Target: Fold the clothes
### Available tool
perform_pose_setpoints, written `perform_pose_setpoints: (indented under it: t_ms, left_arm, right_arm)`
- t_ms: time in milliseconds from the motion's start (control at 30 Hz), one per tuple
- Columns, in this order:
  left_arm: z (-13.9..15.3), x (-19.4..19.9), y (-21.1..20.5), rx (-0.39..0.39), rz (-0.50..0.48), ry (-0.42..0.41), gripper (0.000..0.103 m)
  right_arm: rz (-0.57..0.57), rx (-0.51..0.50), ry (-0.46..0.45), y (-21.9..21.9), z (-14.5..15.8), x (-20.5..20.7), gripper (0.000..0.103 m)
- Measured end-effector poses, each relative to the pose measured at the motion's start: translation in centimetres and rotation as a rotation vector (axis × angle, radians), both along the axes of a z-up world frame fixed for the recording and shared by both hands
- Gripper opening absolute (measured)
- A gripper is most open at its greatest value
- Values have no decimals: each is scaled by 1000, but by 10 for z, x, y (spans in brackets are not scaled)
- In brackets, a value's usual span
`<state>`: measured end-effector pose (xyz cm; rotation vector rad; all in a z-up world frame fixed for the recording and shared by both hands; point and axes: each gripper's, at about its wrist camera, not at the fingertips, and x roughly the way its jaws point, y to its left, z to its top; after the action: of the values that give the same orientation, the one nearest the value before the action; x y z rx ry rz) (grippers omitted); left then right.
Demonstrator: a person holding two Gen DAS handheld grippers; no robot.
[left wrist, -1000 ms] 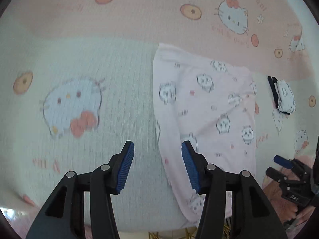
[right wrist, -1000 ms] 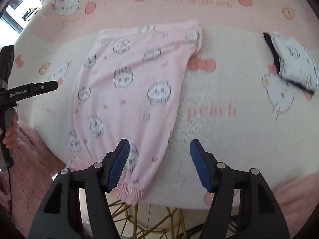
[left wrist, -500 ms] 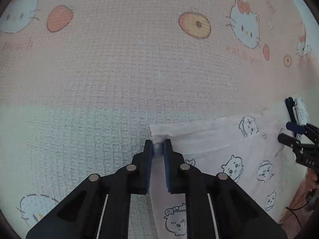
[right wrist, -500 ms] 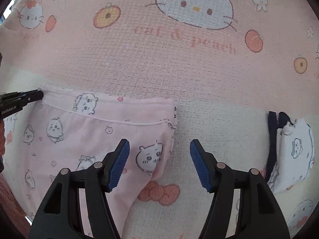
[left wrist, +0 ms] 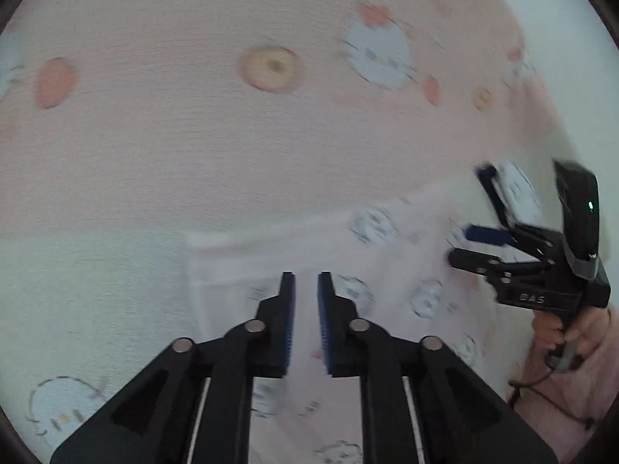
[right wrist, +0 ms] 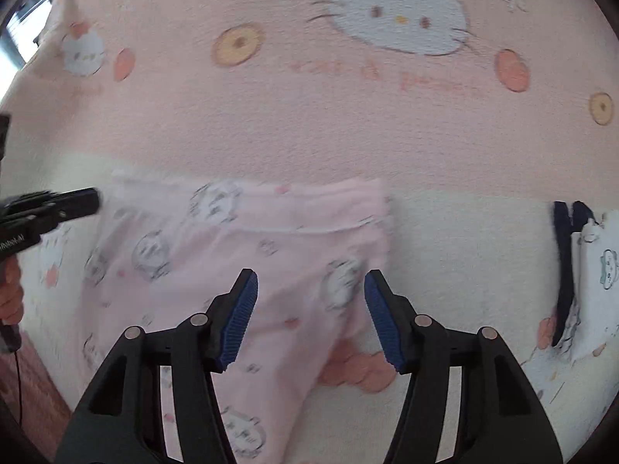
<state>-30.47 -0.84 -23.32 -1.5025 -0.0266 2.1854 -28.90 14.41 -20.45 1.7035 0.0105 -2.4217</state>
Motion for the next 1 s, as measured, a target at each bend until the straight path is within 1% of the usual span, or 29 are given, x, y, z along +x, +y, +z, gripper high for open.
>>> perform_pose_setpoints:
  t_ms: [33, 67, 100, 167, 200, 233, 267, 333, 367, 400, 433, 467, 500, 533, 567, 600, 633, 667, 700, 733, 767, 800, 833, 867, 900, 933, 1000]
  left_arm:
    - [-9, 9, 19, -33, -70, -20, 44]
    - [-19, 17, 35, -111, -119, -13, 44]
    - [-22, 18, 41, -180, -122, 18, 44]
    - [-22, 14, 44, -275, -90, 93, 45]
    - [-21, 6, 37, -297, -37, 107, 45]
    - [-21, -4, 24, -305, 36, 108, 45]
    - [-21, -13, 10, -282, 97, 89, 45]
    - [-15, -21, -4, -218, 146, 51, 45]
    - [-9, -16, -2, -189, 113, 42, 45]
    - [-4, -6, 4, -161, 51, 39, 45]
    - [2, 3, 10, -132, -11, 36, 45]
    - [8, 12, 17, -104, -74, 33, 45]
    - [7, 21, 25, -96, -134, 26, 45]
    - [4, 31, 34, -101, -195, 16, 45]
    - [0, 36, 39, -128, -231, 22, 45]
    - [-4, 38, 43, -169, -252, 38, 45]
    - [-8, 40, 46, -210, -274, 53, 48]
    - [-11, 42, 49, -251, -296, 69, 48]
    - [-11, 34, 47, -269, -265, 79, 48]
    - [-9, 20, 37, -292, -177, 94, 48]
    - [-8, 4, 25, -326, -72, 115, 48]
    - [-8, -9, 12, -317, 4, 102, 48]
    - [-10, -21, -1, -282, 63, 68, 48]
    - [-7, -27, -11, -228, 104, 44, 48]
    - [-1, -27, -15, -185, 121, 36, 48]
    - [3, -22, -11, -160, 90, 38, 48]
    - [11, -9, 3, -118, -17, 49, 48]
  right_arm:
    - [45, 6, -10, -12, -2, 8, 59]
    - [80, 49, -27, -22, -11, 14, 59]
    - [103, 85, -39, -29, -17, 19, 58]
    - [88, 123, -30, -23, -14, 18, 58]
    - [81, 141, -25, -20, -12, 18, 58]
    - [74, 160, -21, -17, -10, 18, 58]
    - [66, 179, -16, -14, -8, 17, 58]
    - [51, 216, -7, -9, -4, 17, 58]
    - [50, 218, 1, -7, -1, 17, 58]
    - [71, 173, 12, -8, 6, 18, 59]
    - [110, 131, 5, -13, 8, 21, 59]
    - [158, 124, -15, -21, 3, 25, 59]
    - [206, 117, -34, -29, -2, 28, 59]
    - [255, 110, -53, -37, -6, 32, 59]
    - [291, 128, -67, -43, -13, 35, 59]
    - [292, 177, -64, -44, -20, 35, 63]
    - [273, 159, -54, -39, -20, 33, 64]
    - [247, 142, -51, -34, -19, 31, 64]
    - [207, 128, -64, -26, -18, 27, 63]
    - [185, 116, -74, -21, -17, 24, 62]
    - [191, 115, -88, -18, -18, 23, 61]
    - [219, 135, -98, -18, -18, 24, 62]
    - [250, 159, -103, -18, -19, 24, 62]
    - [264, 162, -100, -19, -16, 24, 62]
    - [251, 132, -89, -16, -11, 22, 62]
    - [220, 76, -73, -11, -5, 16, 62]
    - [153, -52, -51, -1, 3, 3, 62]
